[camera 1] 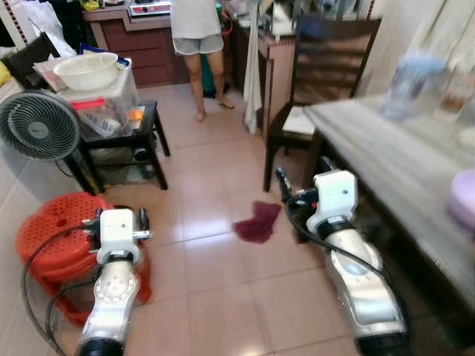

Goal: Setting the table

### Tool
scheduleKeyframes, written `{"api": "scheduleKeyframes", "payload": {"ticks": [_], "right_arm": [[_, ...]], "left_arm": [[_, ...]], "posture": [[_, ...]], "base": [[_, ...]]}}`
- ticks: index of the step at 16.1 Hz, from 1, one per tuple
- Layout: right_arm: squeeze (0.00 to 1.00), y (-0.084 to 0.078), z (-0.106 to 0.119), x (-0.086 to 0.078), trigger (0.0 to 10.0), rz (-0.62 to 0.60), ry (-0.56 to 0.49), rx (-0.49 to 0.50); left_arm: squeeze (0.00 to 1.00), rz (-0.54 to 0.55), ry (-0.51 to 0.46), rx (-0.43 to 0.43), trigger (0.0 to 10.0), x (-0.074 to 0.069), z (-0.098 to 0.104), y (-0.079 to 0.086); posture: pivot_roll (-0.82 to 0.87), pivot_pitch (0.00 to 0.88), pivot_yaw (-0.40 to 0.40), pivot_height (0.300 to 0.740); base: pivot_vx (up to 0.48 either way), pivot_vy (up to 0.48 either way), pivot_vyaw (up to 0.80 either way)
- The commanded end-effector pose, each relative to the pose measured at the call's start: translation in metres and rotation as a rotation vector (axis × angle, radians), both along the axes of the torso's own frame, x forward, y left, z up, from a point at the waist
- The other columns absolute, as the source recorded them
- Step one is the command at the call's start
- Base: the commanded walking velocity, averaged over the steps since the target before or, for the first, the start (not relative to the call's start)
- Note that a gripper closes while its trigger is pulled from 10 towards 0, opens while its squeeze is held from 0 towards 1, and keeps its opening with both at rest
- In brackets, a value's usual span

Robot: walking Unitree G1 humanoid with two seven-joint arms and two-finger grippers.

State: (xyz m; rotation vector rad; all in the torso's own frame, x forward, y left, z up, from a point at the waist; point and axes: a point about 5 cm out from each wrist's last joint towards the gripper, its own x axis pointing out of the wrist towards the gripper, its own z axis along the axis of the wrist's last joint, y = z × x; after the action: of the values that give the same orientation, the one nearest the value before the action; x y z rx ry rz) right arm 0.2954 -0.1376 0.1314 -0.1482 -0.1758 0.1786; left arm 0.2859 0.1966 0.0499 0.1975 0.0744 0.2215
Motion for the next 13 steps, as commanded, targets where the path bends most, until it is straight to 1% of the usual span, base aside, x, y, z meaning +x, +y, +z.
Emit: {"api": "scheduleKeyframes", "payload": {"ticks": [1, 3, 5, 6, 7, 8, 9, 10, 12, 13], "right_arm": [[0.00, 0.001, -0.002, 0.002, 10.0, -0.008, 0.011, 0.026], [0.00, -0.007, -0.019, 0.005, 10.0, -0.047, 0.084, 0.049], [0.00, -0.013, -0.036, 0.007, 10.0, -0.072, 0.161, 0.051], [0.00, -0.014, -0.040, 0.007, 10.0, -0.073, 0.178, 0.052], [0.00, -0.018, -0.053, 0.007, 10.0, -0.088, 0.230, 0.055], [0.00, -0.022, -0.068, 0.007, 10.0, -0.104, 0.289, 0.063], [0.00, -0.027, -0.088, 0.005, 10.0, -0.118, 0.370, 0.040], [0.00, -0.028, -0.099, 0.003, 10.0, -0.119, 0.423, 0.032], [0.00, -0.031, -0.121, -0.005, 10.0, -0.131, 0.533, 0.015], [0.00, -0.032, -0.129, -0.009, 10.0, -0.119, 0.566, -0.034]], "left_arm": [[0.00, 0.013, 0.014, 0.025, 10.0, -0.001, -0.002, 0.008], [0.00, 0.016, 0.056, 0.037, 10.0, -0.001, -0.011, 0.010], [0.00, 0.009, 0.099, 0.040, 10.0, -0.003, -0.020, 0.010], [0.00, 0.003, 0.112, 0.047, 10.0, -0.004, -0.022, 0.010], [0.00, -0.002, 0.154, 0.032, 10.0, -0.007, -0.031, 0.010], [0.00, -0.020, 0.204, 0.030, 10.0, -0.012, -0.041, 0.011], [0.00, -0.016, 0.280, 0.013, 10.0, -0.021, -0.054, 0.013], [0.00, -0.027, 0.337, 0.030, 10.0, -0.027, -0.063, 0.013], [0.00, -0.057, 0.446, 0.012, 10.0, -0.039, -0.080, 0.008], [0.00, -0.088, 0.490, 0.022, 10.0, -0.044, -0.086, 0.005]], "posture": [[-0.12, 0.002, 0.039, 0.740], [-0.12, 0.000, 0.037, 0.740], [-0.12, 0.000, 0.033, 0.740], [-0.12, 0.000, 0.031, 0.740], [-0.12, 0.000, 0.027, 0.740], [-0.12, 0.000, 0.022, 0.740], [-0.12, 0.000, 0.019, 0.740], [-0.12, 0.000, 0.017, 0.740], [-0.12, 0.000, 0.017, 0.740], [-0.12, 0.000, 0.005, 0.740]], "base": [[0.000, 0.480, 0.00], [0.000, 0.418, 0.00], [0.000, 0.000, 0.00], [0.000, 0.000, 0.00], [0.000, 0.000, 0.00], [0.000, 0.000, 0.00], [0.000, 0.000, 0.00], [0.000, 0.000, 0.00], [0.000, 0.000, 0.00], [0.000, 0.000, 0.00]]}}
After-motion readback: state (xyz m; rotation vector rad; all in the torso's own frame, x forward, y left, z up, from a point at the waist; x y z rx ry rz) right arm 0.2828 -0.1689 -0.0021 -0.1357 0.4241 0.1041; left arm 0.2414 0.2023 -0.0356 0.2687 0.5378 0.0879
